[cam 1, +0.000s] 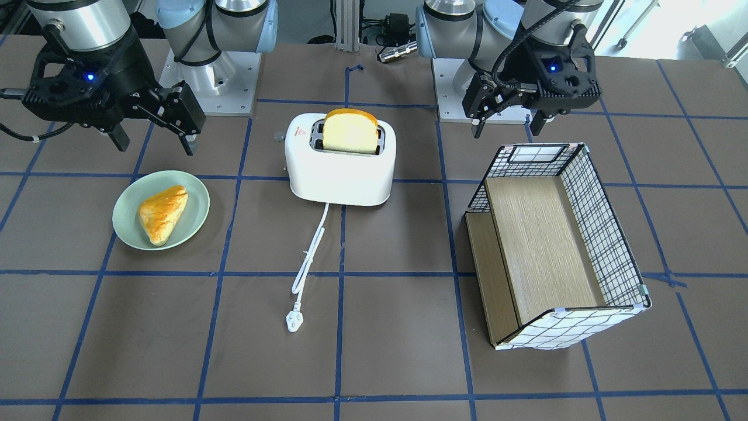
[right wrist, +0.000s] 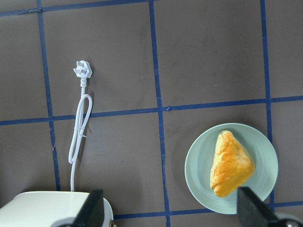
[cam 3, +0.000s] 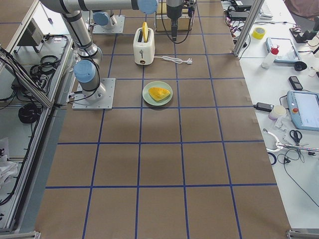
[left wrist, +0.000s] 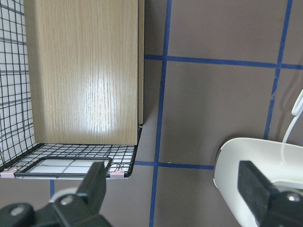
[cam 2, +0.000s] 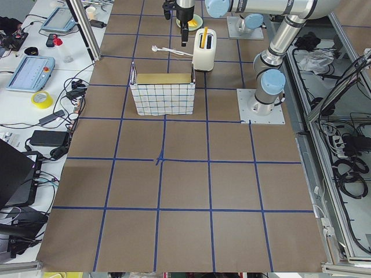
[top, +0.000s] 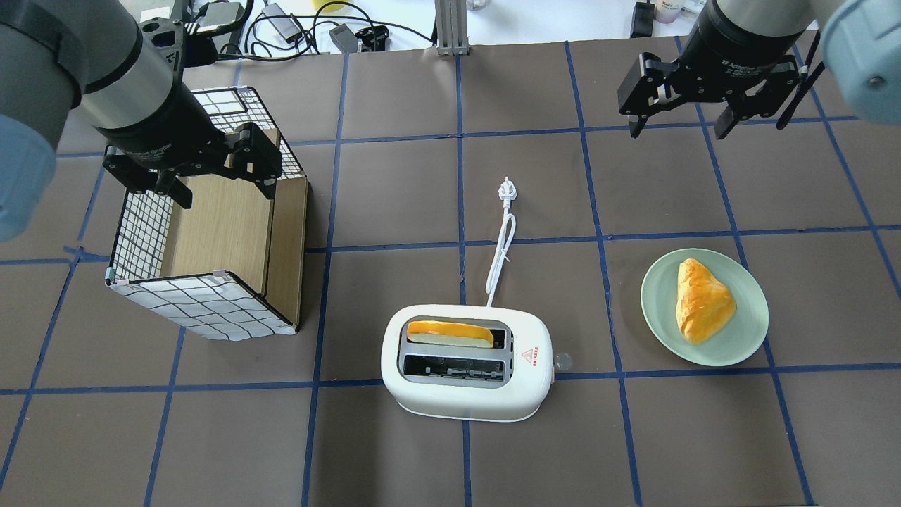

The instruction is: Press toaster with right arm

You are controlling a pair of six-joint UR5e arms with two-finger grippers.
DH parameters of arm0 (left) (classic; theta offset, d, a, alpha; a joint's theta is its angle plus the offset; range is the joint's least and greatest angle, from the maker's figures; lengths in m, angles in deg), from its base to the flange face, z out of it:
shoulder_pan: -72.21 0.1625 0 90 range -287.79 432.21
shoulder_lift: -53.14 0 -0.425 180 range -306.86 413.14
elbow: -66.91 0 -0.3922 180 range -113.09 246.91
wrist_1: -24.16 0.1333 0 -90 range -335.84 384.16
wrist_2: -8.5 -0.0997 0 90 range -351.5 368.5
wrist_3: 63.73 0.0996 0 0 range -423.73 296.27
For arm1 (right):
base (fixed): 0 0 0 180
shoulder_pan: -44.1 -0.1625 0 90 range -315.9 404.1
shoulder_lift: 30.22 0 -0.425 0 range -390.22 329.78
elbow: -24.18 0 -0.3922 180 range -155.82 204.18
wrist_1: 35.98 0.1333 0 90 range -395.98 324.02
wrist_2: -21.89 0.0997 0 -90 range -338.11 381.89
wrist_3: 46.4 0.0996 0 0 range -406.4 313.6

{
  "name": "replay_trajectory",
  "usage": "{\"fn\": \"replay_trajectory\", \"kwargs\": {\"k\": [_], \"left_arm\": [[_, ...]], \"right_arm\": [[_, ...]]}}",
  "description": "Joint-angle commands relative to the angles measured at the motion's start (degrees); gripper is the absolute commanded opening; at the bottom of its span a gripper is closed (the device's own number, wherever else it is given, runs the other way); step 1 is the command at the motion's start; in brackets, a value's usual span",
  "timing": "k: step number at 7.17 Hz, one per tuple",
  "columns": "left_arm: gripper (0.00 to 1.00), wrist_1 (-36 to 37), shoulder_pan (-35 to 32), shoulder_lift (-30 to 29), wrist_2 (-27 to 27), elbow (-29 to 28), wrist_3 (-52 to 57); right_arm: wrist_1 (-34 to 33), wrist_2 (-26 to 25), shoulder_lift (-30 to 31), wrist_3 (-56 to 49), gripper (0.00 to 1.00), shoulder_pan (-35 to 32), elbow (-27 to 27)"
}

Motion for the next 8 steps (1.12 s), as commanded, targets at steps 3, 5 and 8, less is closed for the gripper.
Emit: {"fn": "replay_trajectory", "kwargs": {"k": [3,5,8], "left_arm": [[1.0,0.0,0.0,0.0,0.0,0.0,0.0],[1.0,0.0,0.0,-0.1,0.0,0.1,0.0],[1.0,0.0,0.0,0.0,0.0,0.0,0.0]], "right_arm": [[0.1,0.1,0.0,0.0,1.0,-0.1,0.0],[0.5,0.1,0.0,0.0,1.0,-0.1,0.0],[7.9,-0.3,1.1,0.6,0.94,-0.1,0.1]]}}
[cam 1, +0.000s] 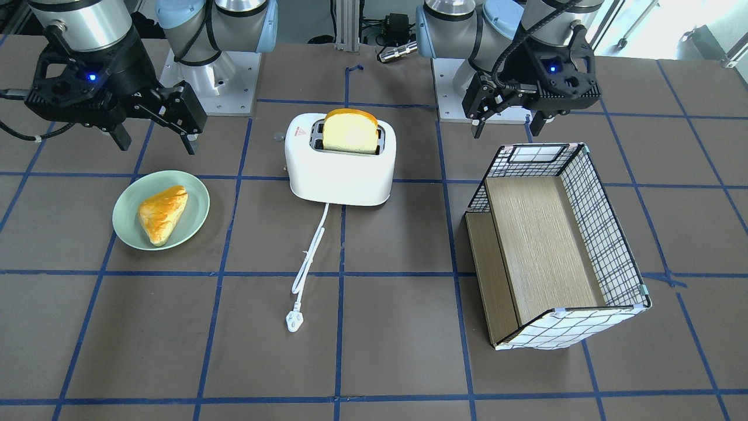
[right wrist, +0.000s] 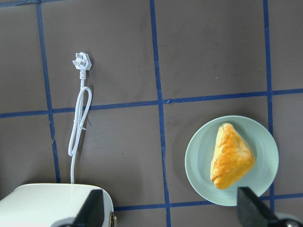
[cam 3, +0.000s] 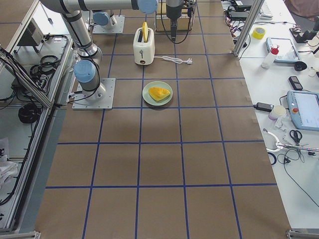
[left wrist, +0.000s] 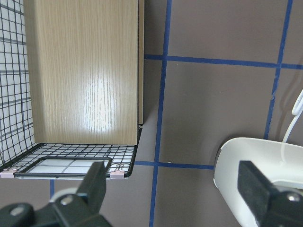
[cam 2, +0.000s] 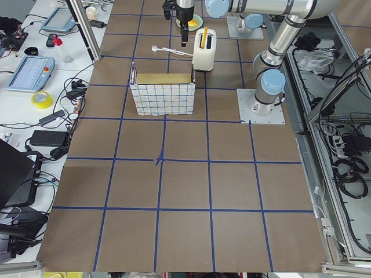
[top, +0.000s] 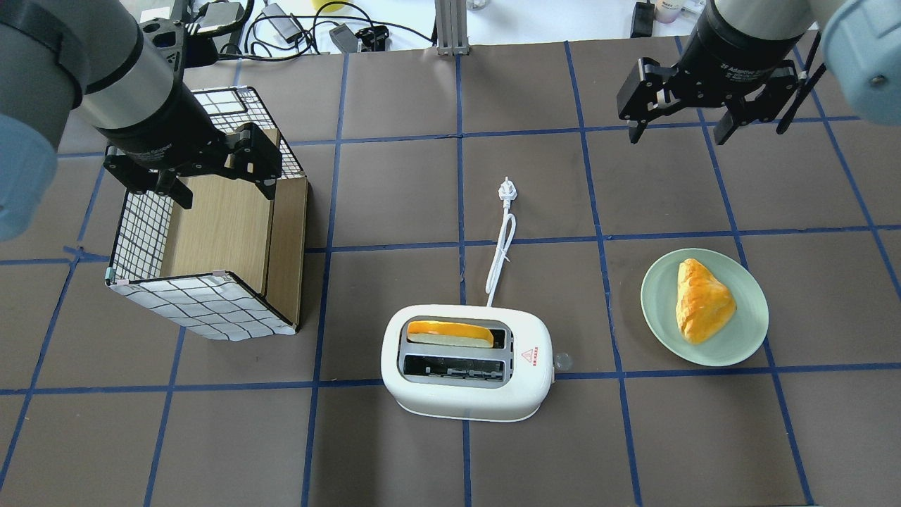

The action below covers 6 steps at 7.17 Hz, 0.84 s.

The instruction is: Press toaster with right arm

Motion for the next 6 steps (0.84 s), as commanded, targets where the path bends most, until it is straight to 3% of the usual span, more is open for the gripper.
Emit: {"fn": "replay_trajectory", "kwargs": {"k": [1,2,3,6], "left_arm": [[1.0,0.0,0.0,0.0,0.0,-0.1,0.0],[1.0,0.0,0.0,0.0,0.0,-0.1,0.0],[1.0,0.0,0.0,0.0,0.0,-0.1,0.0],[1.0,0.0,0.0,0.0,0.0,0.0,0.0]], "right_arm": [[11.5,0.0,2.3,3.4,0.6,0.0,0.1],[15.3,0.2,3.4,4.3,0.21,0.0,0.0],[18.6,0.3,4.7,4.8,0.0,-0.1,0.0],[24.4,5.0,6.3,5.8,0.0,-0.2,-3.1]]}}
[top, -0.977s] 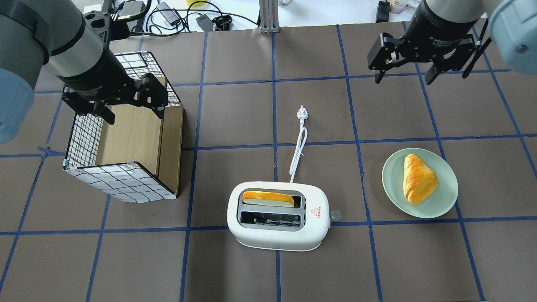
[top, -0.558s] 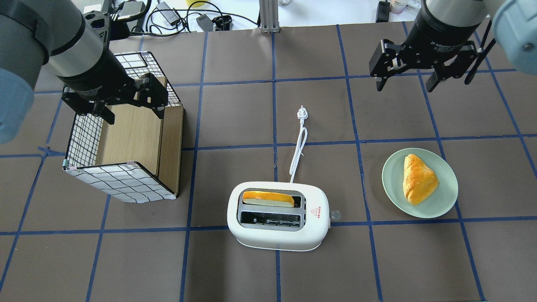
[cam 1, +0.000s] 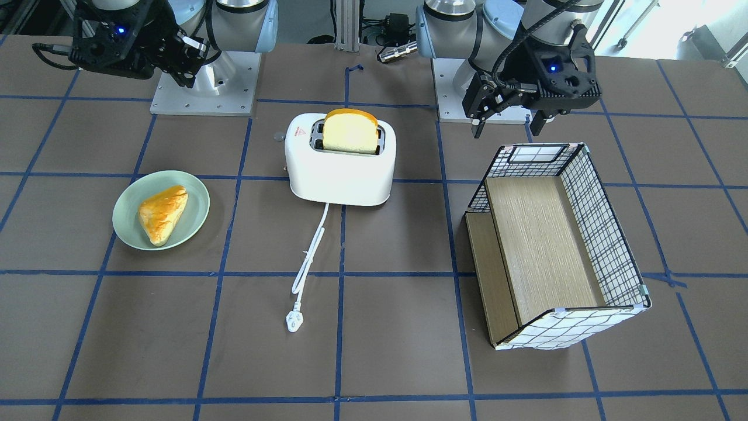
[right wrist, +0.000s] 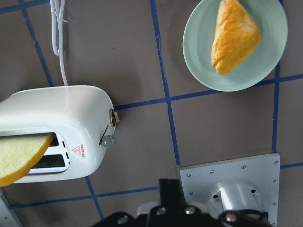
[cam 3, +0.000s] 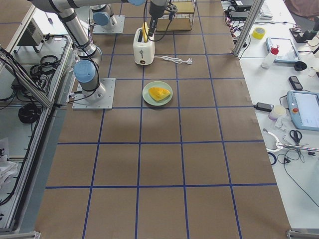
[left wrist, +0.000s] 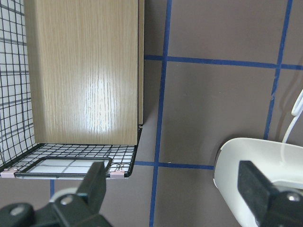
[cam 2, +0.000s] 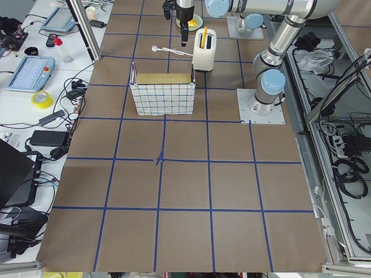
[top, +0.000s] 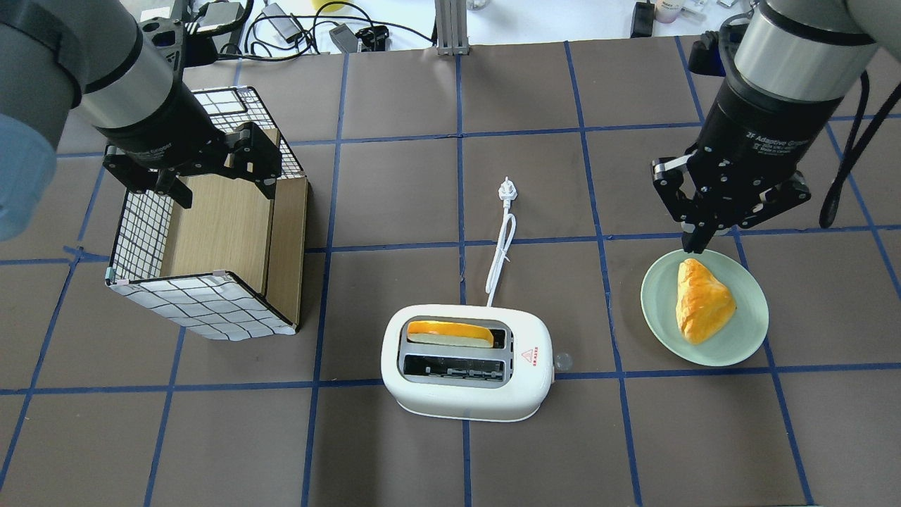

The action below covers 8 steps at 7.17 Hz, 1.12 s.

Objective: Press toaster with right arm
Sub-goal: 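Lower the right gripper past the plate toward the toaster's side lever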

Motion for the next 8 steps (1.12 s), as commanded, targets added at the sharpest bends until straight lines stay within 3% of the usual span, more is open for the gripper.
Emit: {"fn": "replay_trajectory", "kwargs": {"k": [1,4,8], "left_arm": [[1.0,0.0,0.0,0.0,0.0,0.1,0.0],[1.0,0.0,0.0,0.0,0.0,0.0,0.0],[1.0,0.0,0.0,0.0,0.0,0.1,0.0]], "right_arm": [[2.3,3.3,2.4,0.2,0.0,-0.1,-5.0],[0.3,5.2,3.2,-0.5,0.0,-0.1,-10.8],[-15.4,11.3,2.4,-2.0,0.0,-0.1,-22.2]]}}
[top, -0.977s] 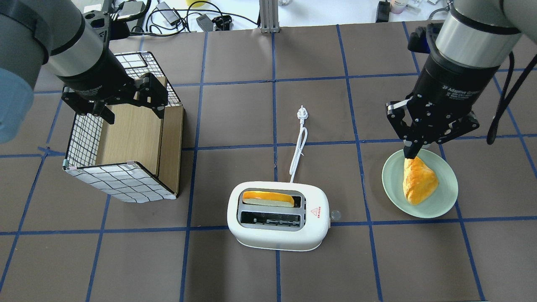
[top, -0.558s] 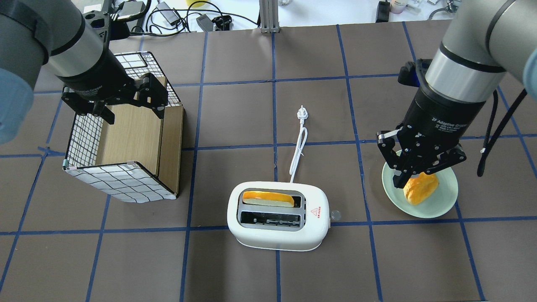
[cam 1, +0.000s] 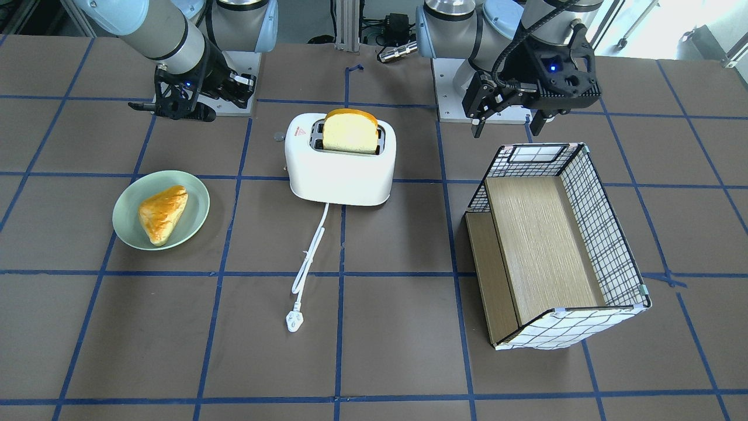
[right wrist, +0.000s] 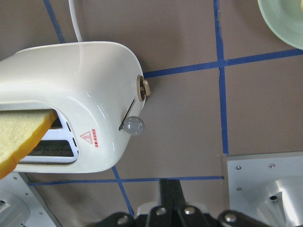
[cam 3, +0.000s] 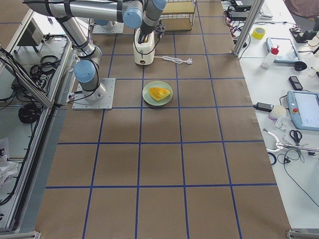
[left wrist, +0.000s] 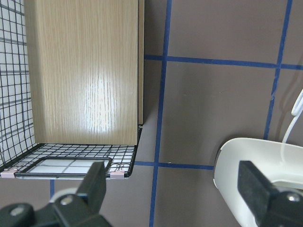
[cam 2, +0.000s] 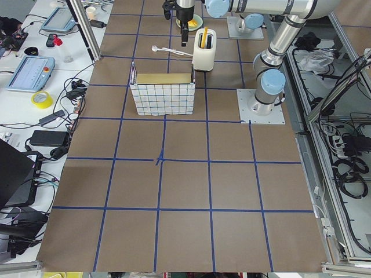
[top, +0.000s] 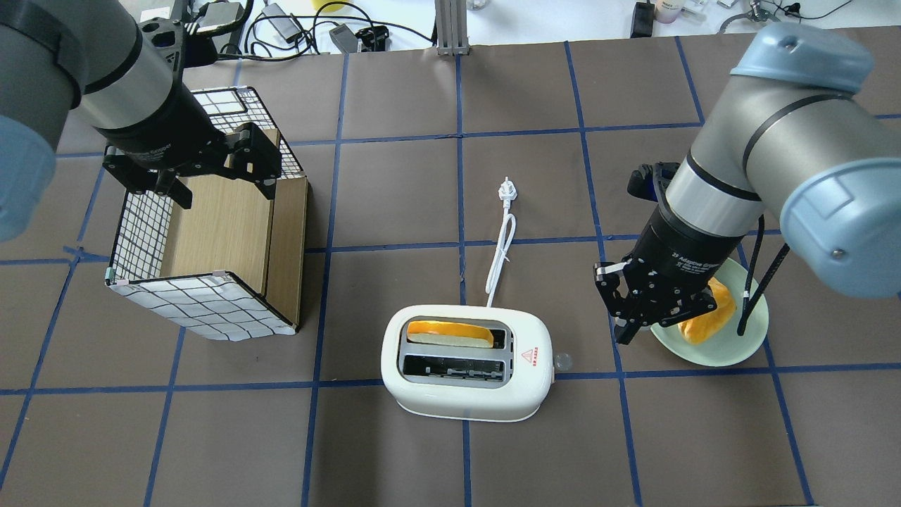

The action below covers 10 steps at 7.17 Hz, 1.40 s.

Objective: Press toaster with right arm
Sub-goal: 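Lower the right gripper past the plate toward the toaster's side lever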

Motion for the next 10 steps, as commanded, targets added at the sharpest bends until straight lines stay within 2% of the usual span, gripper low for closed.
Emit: {"fn": "replay_trajectory", "kwargs": {"k": [1,3,10], "left_arm": [[1.0,0.0,0.0,0.0,0.0,0.0,0.0],[1.0,0.0,0.0,-0.1,0.0,0.0,0.0],[1.0,0.0,0.0,0.0,0.0,0.0,0.0]], "right_arm": [[-6.0,3.8,-0.3,-0.1,0.0,0.0,-3.8],[-7.3,7.8,-0.3,-0.1,0.0,0.0,-6.8],[-14.0,8.2,-2.1,-0.5,0.0,0.0,-12.7]]}}
